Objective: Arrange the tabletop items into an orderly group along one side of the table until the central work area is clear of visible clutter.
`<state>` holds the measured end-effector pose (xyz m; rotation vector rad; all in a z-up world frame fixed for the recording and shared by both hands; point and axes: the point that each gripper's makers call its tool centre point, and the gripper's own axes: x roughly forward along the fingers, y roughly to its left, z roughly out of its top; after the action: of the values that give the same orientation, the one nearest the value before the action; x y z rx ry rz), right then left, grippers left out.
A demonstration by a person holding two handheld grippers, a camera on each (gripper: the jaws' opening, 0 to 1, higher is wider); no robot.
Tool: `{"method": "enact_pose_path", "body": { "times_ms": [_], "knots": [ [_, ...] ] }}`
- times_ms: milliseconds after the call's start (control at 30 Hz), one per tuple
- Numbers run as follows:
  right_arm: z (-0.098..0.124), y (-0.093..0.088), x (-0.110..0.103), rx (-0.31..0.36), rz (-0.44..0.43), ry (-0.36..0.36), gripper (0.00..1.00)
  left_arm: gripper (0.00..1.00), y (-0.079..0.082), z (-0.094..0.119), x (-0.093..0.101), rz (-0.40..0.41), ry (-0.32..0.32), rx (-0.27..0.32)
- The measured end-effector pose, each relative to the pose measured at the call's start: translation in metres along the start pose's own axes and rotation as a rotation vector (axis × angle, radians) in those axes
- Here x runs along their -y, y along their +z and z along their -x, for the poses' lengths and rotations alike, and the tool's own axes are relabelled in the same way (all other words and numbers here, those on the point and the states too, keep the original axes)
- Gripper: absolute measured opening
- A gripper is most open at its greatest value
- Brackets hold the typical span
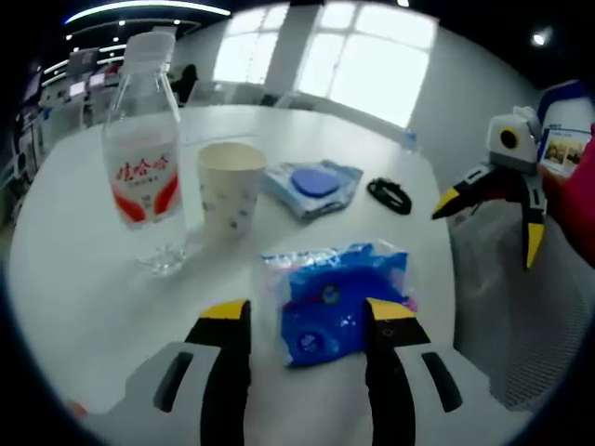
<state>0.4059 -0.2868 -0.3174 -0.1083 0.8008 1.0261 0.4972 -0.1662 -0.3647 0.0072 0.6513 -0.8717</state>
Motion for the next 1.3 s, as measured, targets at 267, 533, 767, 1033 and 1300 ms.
{"method": "enact_pose_path", "body": {
  "times_ms": [267, 533, 767, 1033, 1300],
  "knots": [
    [-0.002, -0.001, 0.0, -0.007, -0.003, 0.0, 0.79, 0.15, 0.0, -0.001, -0.006, -0.027, 0.023, 0.002],
    [-0.008, -0.002, 0.006, -0.023, -0.017, -0.016, 0.77, 0.02, -0.003, -0.004, -0.005, -0.036, 0.019, 0.002],
    [-0.014, -0.006, 0.022, -0.053, -0.042, -0.055, 0.71, 0.0, -0.002, -0.004, -0.003, -0.031, 0.053, 0.014],
    [-0.023, -0.008, 0.034, -0.08, -0.082, -0.068, 0.58, 0.0, -0.004, -0.004, 0.001, -0.017, 0.071, 0.016],
    [-0.038, -0.01, 0.043, -0.106, -0.135, -0.072, 0.45, 0.0, -0.005, -0.001, 0.001, 0.042, 0.104, 0.028]
  ]
}}
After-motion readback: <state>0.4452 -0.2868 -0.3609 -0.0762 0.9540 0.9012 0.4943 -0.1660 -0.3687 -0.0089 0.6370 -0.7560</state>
